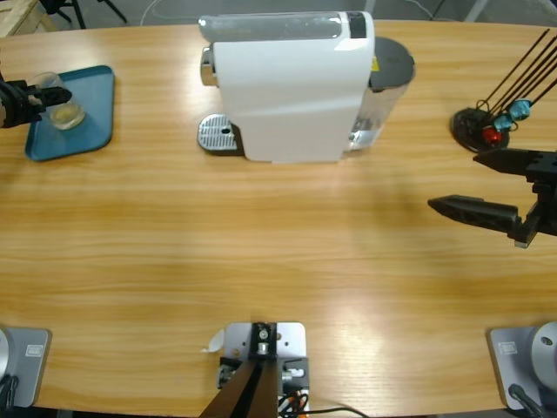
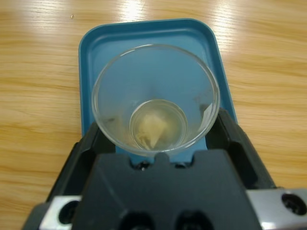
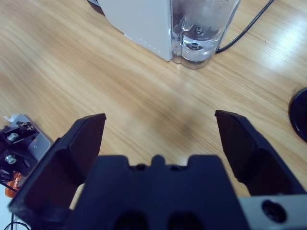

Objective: Pour coffee

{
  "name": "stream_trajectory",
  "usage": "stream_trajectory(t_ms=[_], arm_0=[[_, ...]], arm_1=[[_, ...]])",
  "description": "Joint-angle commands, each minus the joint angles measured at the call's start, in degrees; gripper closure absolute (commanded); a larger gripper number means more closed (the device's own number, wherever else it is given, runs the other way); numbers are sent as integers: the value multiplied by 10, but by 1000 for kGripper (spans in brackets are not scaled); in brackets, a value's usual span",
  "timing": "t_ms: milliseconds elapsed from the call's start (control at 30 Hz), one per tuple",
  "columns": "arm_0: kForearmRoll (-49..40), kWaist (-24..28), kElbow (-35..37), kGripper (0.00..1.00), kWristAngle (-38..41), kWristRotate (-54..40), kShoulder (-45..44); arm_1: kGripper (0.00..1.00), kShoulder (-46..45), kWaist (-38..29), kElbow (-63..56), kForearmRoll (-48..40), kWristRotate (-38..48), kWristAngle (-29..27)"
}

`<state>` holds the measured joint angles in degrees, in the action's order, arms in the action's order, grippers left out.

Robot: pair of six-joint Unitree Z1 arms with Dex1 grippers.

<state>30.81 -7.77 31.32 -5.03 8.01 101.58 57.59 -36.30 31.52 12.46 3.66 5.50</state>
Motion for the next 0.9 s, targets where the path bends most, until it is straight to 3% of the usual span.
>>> stream_trajectory(t_ms=[33,267,567,633,800,900], arm_0=[[6,6,-22,0,6,10,13],[-80,5,-12,0,25,8,-108],[-419,-9,182,0,107,-27,-280],[-434,-53,177,0,139,-27,-307],[-413,-269,84,0,175,-24,-330],[-408,-328,41,0,173,-23,-316]], arm_1=[[0,7,-7,-22,-5,-6,-3],[0,7,-7,-22,-6,-6,-5],[0,17,-7,-21,-6,-10,-1],[0,17,-7,-21,-6,-10,-1],[0,19,-7,-21,-6,-12,0],[0,20,-7,-21,-7,-12,2]])
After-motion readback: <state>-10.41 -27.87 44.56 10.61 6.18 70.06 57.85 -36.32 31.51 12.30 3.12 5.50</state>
